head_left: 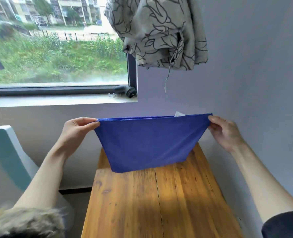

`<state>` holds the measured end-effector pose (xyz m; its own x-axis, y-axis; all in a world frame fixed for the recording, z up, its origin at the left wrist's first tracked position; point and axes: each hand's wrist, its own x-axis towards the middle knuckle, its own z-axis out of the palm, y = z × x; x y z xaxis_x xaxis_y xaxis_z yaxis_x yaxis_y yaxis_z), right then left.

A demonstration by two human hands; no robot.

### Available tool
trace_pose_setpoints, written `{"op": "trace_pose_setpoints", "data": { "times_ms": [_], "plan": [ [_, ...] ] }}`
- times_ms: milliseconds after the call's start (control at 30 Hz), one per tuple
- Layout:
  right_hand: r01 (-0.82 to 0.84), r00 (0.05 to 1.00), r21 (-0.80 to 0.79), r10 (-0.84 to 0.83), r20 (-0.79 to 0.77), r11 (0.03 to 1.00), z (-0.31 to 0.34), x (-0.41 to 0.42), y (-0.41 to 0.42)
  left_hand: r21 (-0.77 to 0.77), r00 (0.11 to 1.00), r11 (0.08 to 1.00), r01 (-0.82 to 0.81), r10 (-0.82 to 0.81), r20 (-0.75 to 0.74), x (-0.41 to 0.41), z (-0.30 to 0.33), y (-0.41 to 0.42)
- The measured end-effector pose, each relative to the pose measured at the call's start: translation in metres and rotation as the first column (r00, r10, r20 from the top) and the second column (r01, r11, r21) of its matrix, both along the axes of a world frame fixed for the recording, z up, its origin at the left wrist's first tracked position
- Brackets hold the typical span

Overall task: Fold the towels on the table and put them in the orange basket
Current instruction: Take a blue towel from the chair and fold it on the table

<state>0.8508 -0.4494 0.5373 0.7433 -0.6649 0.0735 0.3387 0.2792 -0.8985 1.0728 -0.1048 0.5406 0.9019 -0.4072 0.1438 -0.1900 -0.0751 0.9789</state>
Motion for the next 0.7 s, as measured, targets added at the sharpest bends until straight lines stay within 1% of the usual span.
{"op": "trace_pose_setpoints", "data": {
  "times_ms": [67,167,300,367,567,633,700],
  "plan": [
    [-0.017,1.000,-0.013,0.017,0.008,1.000,0.008,0.000,-0.001,-0.071,0.998,0.997,-0.008,0.004,-0.061,0.001,0.004,0.000],
    [0.011,0.999,-0.061,-0.013,-0.038,0.998,0.013,-0.001,-0.004,-0.093,0.997,0.996,-0.002,-0.006,-0.080,-0.002,0.008,0.000],
    [0.041,0.993,-0.126,-0.054,-0.104,0.991,0.013,-0.005,-0.002,-0.041,0.999,0.999,-0.020,0.018,-0.032,-0.007,0.009,0.003],
    [0.036,0.992,-0.123,-0.050,-0.114,0.992,0.013,-0.007,-0.001,0.004,1.000,1.000,-0.020,0.020,0.013,-0.009,0.009,0.005],
    [0.028,0.992,-0.099,-0.040,-0.120,0.995,0.020,-0.009,0.002,0.023,0.998,1.000,-0.017,0.016,0.053,-0.011,0.009,0.007],
    [0.031,0.993,-0.072,-0.039,-0.112,0.997,0.021,-0.009,0.004,-0.019,1.000,1.000,0.007,-0.007,0.018,-0.012,0.009,0.008],
    [0.035,0.995,-0.030,-0.037,-0.088,0.999,0.022,-0.008,0.005,-0.146,0.996,0.988,0.045,-0.057,-0.074,-0.014,0.009,0.007]
  ]
}}
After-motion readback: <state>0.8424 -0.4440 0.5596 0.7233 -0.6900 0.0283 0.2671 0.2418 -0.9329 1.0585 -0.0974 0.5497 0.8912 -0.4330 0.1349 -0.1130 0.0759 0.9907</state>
